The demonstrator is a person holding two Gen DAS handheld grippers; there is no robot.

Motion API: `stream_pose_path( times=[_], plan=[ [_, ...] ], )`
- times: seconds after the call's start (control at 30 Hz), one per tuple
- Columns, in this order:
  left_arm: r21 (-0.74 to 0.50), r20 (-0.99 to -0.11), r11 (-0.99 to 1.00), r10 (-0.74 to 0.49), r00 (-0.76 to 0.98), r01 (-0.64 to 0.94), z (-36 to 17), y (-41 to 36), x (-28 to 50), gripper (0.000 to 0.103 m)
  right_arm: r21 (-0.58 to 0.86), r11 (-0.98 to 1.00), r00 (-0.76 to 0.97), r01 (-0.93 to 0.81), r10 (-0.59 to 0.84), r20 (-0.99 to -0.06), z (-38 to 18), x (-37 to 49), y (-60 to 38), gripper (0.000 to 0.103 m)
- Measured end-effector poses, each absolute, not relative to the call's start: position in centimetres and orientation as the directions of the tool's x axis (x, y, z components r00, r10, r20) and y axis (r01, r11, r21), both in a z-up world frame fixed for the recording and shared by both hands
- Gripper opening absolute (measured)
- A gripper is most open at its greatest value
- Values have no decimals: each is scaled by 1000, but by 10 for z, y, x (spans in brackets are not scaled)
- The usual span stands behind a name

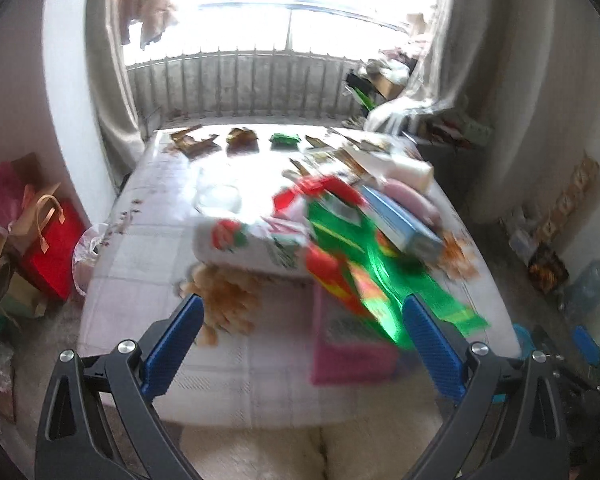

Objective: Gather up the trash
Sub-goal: 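Move both tools over the table toward the trash items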

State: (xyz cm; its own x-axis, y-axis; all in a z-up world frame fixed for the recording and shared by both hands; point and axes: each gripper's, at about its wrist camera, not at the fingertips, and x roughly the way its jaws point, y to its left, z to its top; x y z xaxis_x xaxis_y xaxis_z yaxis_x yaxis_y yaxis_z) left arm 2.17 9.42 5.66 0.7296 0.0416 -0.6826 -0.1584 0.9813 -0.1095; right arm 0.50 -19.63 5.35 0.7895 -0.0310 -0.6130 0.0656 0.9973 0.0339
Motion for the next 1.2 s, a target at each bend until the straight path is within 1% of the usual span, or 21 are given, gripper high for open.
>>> stream_pose_path(
  times=[0.07, 0.13, 0.2, 0.27, 0.37, 0.43, 0.53, 0.67, 0.73, 0.77, 0.8, 0.83, 0.9, 1.0, 1.07, 1.2],
  plan=[
    [-118, -667, 977, 56, 743, -180, 61, 114, 33, 97, 40, 998, 814, 48, -16, -580, 60, 13, -194, 95],
    [-136, -634, 974, 56, 771, -183, 65, 134, 40, 97, 58, 998, 838, -4, 36, -545, 66, 23, -191, 95],
    [-183, -600, 971, 15, 800, -156, 67, 155, 50, 97, 58, 998, 841, -15, 44, -539, 70, 34, -188, 95],
    [-228, -579, 960, 1, 815, -163, 67, 177, 64, 97, 61, 998, 841, -28, 56, -538, 73, 43, -186, 95],
    [-233, -590, 955, 12, 807, -185, 65, 195, 86, 97, 74, 996, 824, -44, 78, -561, 76, 62, -183, 95],
    [-250, -610, 952, -13, 792, -177, 60, 208, 107, 97, 94, 993, 806, -67, 109, -582, 78, 77, -180, 95],
    [-273, -630, 942, -20, 776, -198, 51, 225, 132, 97, 121, 983, 783, -139, 184, -594, 83, 100, -172, 95],
    [-242, -654, 947, 3, 756, -213, 35, 239, 168, 97, 185, 927, 710, -327, 370, -599, 97, 140, -144, 85],
    [-220, -682, 951, 9, 732, -217, 25, 244, 184, 97, 234, 882, 635, -409, 460, -621, 99, 163, -125, 77],
    [-215, -693, 952, 10, 721, -219, 21, 247, 193, 97, 246, 862, 598, -444, 489, -635, 98, 172, -115, 76],
    [-213, -703, 953, 5, 712, -217, 16, 249, 201, 97, 252, 839, 553, -483, 515, -655, 96, 184, -103, 69],
    [-213, -708, 953, 0, 706, -214, 13, 251, 206, 97, 250, 821, 516, -513, 528, -674, 93, 192, -92, 64],
    [-213, -721, 954, -7, 693, -211, 6, 254, 218, 97, 227, 788, 458, -572, 536, -709, 88, 205, -69, 61],
    [-227, -738, 952, -32, 674, -204, -5, 260, 232, 91, 164, 750, 391, -641, 503, -771, 74, 214, -40, 54],
    [-240, -747, 949, -47, 663, -204, -10, 264, 240, 87, 146, 733, 369, -665, 493, -788, 67, 213, -32, 52],
    [-249, -766, 948, -68, 639, -198, -21, 268, 251, 82, 119, 699, 320, -706, 463, -827, 53, 223, -14, 52]
  ],
)
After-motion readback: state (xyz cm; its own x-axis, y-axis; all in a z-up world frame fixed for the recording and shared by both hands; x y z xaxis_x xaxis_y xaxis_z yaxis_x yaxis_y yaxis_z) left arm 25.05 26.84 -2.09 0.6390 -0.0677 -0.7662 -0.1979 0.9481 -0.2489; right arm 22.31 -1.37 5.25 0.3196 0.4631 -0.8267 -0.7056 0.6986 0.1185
